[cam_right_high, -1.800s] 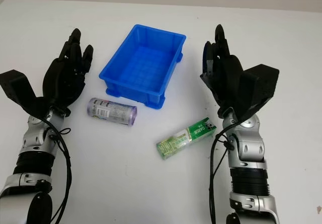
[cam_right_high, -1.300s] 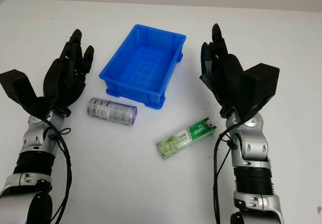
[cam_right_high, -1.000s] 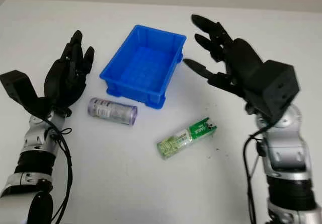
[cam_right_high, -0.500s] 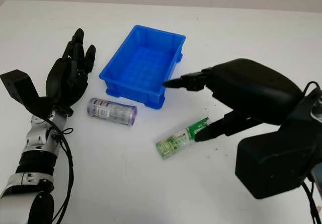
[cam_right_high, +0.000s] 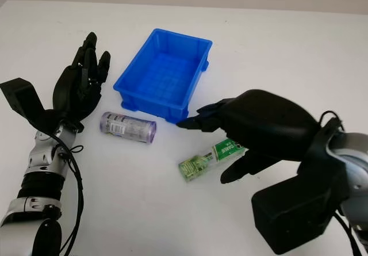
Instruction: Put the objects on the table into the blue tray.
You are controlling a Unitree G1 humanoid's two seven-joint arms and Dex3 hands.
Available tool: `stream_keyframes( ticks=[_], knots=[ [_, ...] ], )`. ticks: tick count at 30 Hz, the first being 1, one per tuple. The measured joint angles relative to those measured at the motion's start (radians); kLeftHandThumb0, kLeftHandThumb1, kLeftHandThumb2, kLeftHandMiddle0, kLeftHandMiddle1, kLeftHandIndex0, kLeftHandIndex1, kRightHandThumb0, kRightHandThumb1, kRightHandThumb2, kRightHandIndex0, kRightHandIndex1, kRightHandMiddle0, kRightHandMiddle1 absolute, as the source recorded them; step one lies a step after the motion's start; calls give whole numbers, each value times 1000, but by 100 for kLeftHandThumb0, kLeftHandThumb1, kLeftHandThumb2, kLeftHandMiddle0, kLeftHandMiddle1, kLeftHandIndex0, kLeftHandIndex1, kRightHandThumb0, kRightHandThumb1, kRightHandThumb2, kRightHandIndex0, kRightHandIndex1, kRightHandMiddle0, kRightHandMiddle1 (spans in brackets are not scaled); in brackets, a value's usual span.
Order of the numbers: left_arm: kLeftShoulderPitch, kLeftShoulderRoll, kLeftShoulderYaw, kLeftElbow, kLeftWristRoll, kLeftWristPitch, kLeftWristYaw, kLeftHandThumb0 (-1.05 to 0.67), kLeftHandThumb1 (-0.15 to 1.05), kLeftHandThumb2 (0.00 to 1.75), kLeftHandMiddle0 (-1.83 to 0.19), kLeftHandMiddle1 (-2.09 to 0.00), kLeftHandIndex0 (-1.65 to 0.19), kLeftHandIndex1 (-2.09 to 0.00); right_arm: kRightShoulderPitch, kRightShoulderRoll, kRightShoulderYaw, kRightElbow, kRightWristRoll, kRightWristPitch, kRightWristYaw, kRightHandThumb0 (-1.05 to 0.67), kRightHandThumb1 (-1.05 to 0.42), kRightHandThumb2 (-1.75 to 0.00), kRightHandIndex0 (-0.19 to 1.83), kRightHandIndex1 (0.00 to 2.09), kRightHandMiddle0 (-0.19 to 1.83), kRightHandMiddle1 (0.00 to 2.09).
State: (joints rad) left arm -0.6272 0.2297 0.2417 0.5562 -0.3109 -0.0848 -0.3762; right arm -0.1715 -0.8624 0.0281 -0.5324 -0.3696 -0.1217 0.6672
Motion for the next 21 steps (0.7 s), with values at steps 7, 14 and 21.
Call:
stream_keyframes(
  ticks=[7,14,21],
  knots=[
    [0,0,0,0,1,-5,5,-68,105,54,11,-6,14,-6,22,45,92,174,-142,-192,-137,-41,-70,-5,75,23,76,17],
    [-1,0,0,0,1,-9,5,-69,105,53,12,-5,15,-5,3,64,120,335,-348,-425,-420,-51,-76,-6,70,135,69,117],
    [-1,3,0,0,2,-8,11,-69,105,54,12,-5,16,-5,-36,75,126,441,-474,-525,-634,-56,-88,-7,109,171,95,133]
  ],
)
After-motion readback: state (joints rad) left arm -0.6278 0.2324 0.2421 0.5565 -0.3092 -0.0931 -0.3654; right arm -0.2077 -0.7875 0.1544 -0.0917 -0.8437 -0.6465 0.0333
